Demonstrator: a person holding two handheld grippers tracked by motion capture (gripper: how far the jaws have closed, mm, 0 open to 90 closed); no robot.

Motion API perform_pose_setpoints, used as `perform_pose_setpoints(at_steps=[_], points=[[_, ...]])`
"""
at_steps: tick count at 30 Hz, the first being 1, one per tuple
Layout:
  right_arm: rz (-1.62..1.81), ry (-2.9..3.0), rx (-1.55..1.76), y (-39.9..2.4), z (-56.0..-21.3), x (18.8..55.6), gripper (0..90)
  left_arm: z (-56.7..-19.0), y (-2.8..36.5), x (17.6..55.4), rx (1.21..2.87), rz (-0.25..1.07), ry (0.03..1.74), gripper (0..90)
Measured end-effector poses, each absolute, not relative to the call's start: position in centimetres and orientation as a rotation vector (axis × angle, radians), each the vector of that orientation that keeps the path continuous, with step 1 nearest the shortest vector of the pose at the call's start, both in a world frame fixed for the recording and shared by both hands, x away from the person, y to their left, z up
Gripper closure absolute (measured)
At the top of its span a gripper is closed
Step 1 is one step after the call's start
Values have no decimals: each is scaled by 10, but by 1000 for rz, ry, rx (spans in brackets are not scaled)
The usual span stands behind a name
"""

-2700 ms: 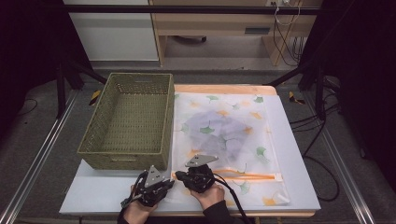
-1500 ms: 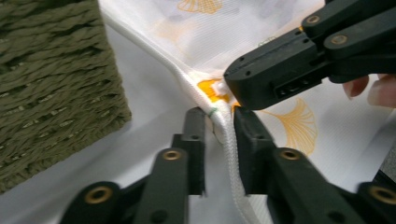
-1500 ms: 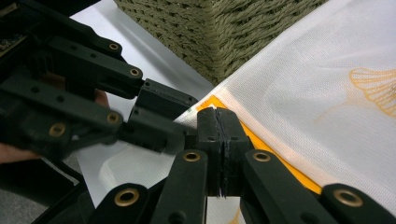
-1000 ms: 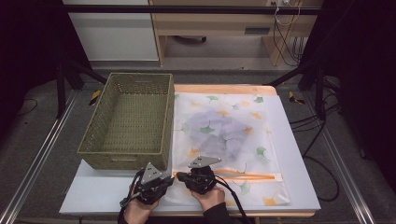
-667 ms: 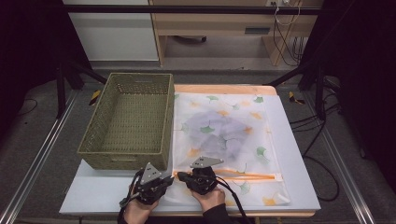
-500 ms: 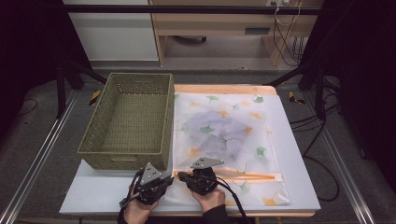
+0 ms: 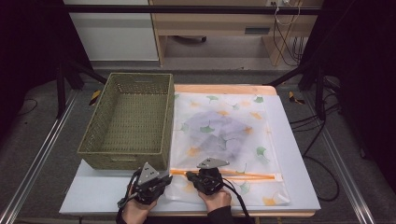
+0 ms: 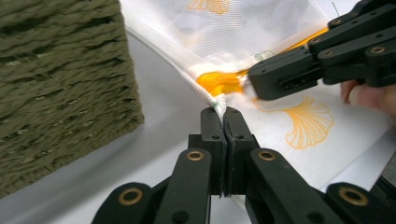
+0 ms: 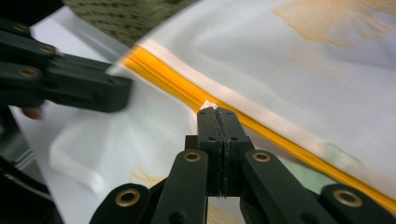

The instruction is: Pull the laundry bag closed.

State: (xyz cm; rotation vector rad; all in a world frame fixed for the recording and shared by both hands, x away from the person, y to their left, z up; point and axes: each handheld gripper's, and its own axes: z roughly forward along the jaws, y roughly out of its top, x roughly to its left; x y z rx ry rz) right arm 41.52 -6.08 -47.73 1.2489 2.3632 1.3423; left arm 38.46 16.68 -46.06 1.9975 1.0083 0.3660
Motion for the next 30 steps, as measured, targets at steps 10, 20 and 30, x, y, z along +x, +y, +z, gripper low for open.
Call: perform_pose_setpoints(at_steps=[10,20,30], points=[[1310,2329,1298,-85,-472,415,897,-463,166,384,2006,369,1011,878],[1316,2286,1301,-107,-455,413,896,-463,165,383,2019,379,1003,877],[1343,2224,1309,-132,-446,410,896,-463,164,383,2025,375,998,878]])
